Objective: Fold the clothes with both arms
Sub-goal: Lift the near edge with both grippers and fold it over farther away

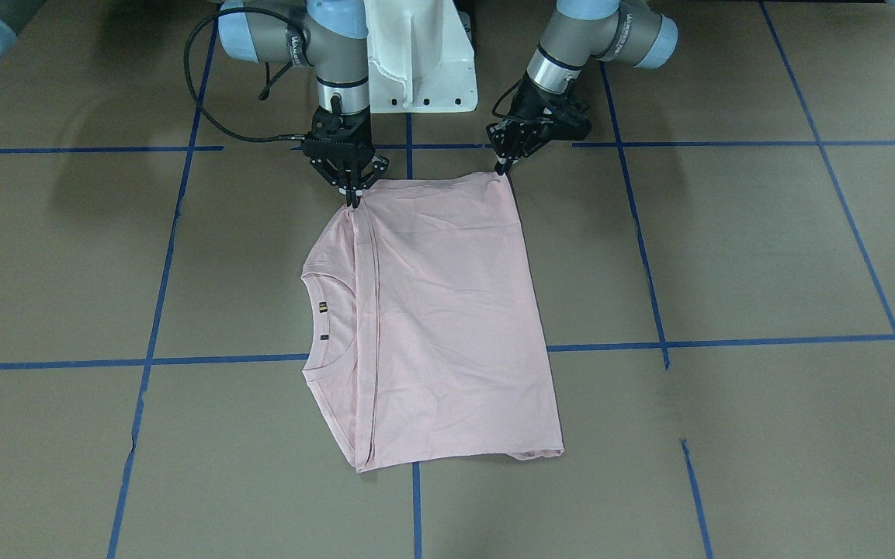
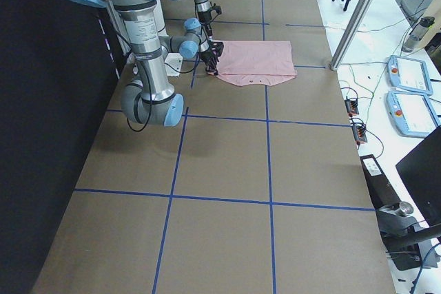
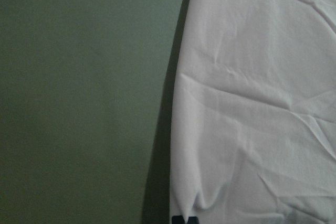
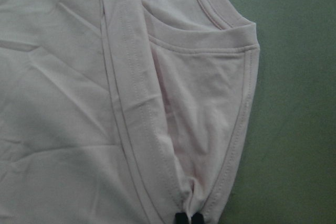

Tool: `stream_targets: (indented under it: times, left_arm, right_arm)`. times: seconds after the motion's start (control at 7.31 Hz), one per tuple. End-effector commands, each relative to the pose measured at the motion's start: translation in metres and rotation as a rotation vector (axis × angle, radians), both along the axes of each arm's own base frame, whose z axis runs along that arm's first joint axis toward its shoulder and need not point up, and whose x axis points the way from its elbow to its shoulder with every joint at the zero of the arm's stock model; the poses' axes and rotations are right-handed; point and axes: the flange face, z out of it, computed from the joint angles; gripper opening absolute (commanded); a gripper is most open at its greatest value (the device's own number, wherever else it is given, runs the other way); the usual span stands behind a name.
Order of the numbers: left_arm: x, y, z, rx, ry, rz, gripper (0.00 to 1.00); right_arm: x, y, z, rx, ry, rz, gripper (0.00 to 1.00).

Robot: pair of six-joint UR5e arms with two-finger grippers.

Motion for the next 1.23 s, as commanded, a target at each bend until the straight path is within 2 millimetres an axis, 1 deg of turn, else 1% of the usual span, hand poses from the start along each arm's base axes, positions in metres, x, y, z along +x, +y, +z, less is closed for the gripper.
stream_targets:
  times: [0.0, 0.14, 0.27, 0.41, 0.55, 0.68, 0.82, 0.96, 1.09]
  left_arm:
    - [-0.004, 0.000, -0.005, 0.005, 0.010, 0.005, 0.00]
    - [-0.021, 0.001, -0.023, 0.017, 0.029, 0.046, 0.00]
    - [-0.043, 0.008, -0.055, 0.024, 0.028, 0.078, 0.00]
    - [-0.072, 0.018, -0.091, 0.013, 0.031, 0.106, 0.00]
    - [-0.112, 0.030, -0.128, -0.003, 0.038, 0.144, 0.00]
    - [-0.149, 0.041, -0.156, -0.017, 0.026, 0.171, 0.00]
    - [-0.152, 0.042, -0.175, -0.021, 0.013, 0.173, 0.00]
    - [-0.144, 0.031, -0.174, -0.002, -0.007, 0.159, 0.00]
    - [-0.137, 0.006, -0.176, 0.049, -0.032, 0.134, 0.00]
  right_arm:
    - [0.003, -0.001, -0.006, 0.002, -0.012, 0.001, 0.00]
    - [0.013, -0.004, -0.017, 0.005, -0.033, 0.006, 0.00]
    - [0.044, 0.001, -0.041, 0.004, -0.040, 0.004, 0.00]
    - [0.090, 0.011, -0.077, -0.002, -0.046, -0.001, 0.00]
    - [0.135, 0.027, -0.104, -0.032, -0.050, -0.035, 0.00]
    - [0.167, 0.038, -0.120, -0.047, -0.058, -0.053, 0.00]
    - [0.166, 0.039, -0.119, -0.050, -0.048, -0.058, 0.00]
    - [0.155, 0.039, -0.115, -0.053, -0.032, -0.065, 0.00]
    - [0.151, 0.025, -0.113, -0.044, -0.014, -0.045, 0.00]
